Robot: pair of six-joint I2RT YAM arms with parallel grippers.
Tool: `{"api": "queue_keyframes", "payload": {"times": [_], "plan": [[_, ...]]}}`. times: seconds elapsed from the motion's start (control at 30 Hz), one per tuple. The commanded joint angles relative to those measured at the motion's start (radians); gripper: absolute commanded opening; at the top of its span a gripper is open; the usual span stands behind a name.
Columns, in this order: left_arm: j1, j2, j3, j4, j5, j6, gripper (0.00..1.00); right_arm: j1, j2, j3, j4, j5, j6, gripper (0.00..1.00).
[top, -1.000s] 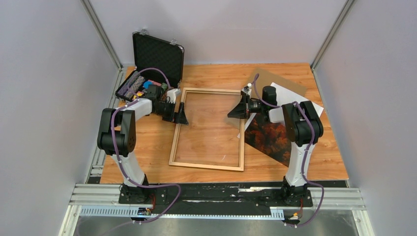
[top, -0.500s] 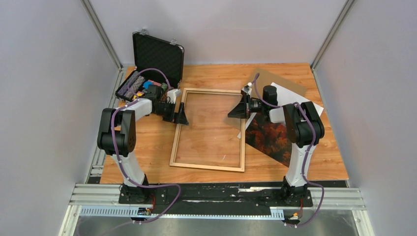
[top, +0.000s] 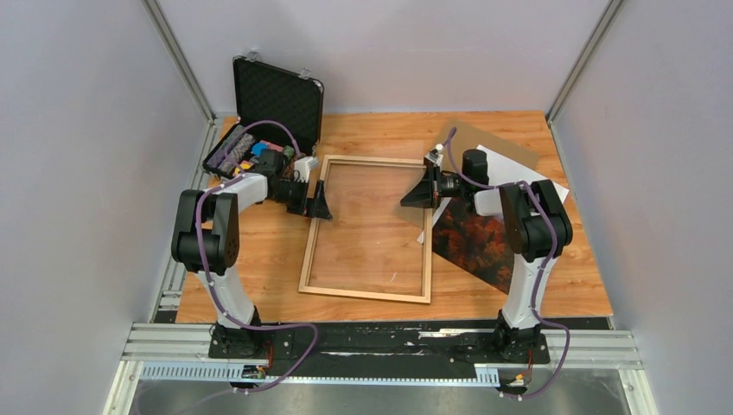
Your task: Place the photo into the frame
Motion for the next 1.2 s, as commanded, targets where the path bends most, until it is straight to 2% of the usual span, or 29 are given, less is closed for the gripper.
{"api": "queue_keyframes", "payload": {"times": [0.0,0.23,0.7,1.17], "plan": [[0.000,0.010,0.028,0.002,0.061,0.008,1.00,0.004,-0.063,0.004,-0.022,-0.025,-0.061,0.00],[0.000,0.002,0.028,-0.002,0.066,0.014,1.00,0.003,-0.079,0.018,-0.116,-0.015,-0.134,0.00],[0.002,0.004,0.027,0.004,0.055,0.011,1.00,-0.003,-0.029,0.001,-0.090,0.035,-0.077,0.00],[0.001,0.006,0.019,0.012,0.050,0.009,1.00,-0.004,0.018,0.007,-0.154,0.068,-0.143,0.00]]}}
